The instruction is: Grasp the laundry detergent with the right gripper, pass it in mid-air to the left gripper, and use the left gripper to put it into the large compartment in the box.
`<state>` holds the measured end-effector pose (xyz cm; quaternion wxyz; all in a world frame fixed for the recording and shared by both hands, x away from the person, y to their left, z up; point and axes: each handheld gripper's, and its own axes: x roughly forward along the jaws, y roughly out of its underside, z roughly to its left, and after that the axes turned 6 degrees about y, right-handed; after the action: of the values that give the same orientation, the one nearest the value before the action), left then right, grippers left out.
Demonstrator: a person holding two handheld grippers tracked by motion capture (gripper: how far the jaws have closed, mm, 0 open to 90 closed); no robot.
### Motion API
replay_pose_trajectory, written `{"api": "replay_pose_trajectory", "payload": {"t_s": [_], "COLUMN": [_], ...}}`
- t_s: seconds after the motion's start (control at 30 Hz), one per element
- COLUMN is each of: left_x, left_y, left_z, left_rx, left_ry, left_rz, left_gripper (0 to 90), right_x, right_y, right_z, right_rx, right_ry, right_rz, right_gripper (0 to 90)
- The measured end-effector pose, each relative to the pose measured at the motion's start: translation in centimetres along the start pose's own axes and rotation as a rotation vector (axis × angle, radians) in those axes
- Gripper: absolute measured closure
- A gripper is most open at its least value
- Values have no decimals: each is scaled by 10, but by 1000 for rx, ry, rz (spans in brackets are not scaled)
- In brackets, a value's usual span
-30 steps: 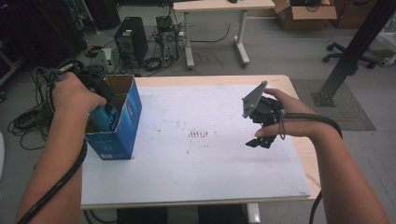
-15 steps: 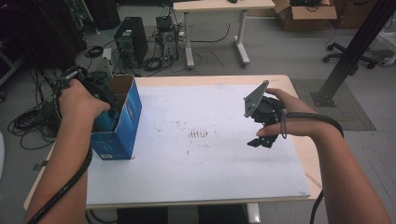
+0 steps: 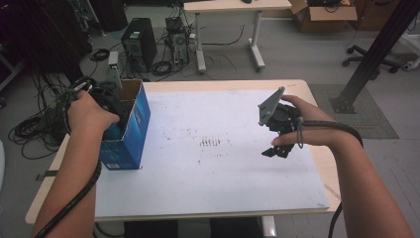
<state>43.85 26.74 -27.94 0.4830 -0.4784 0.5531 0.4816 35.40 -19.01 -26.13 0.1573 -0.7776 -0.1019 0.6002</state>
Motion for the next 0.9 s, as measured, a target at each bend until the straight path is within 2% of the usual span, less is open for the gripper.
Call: {"api": "replay_pose_trajectory", "payload": {"t_s": [0.4,0.9], "left_x": [12,14], "left_y": [-1,-1], "left_z": [3,3], "left_rx": [0,0], "left_ry": [9,7], "left_rz": [8,1], "left_gripper": [380,379], "right_x": [2,1], "right_y": [-2,1], "right_z": [0,1], "right_rx": [-3,4], "right_ry": [-2,2], "right_rz": [-2,-10], "right_gripper": [31,31]}}
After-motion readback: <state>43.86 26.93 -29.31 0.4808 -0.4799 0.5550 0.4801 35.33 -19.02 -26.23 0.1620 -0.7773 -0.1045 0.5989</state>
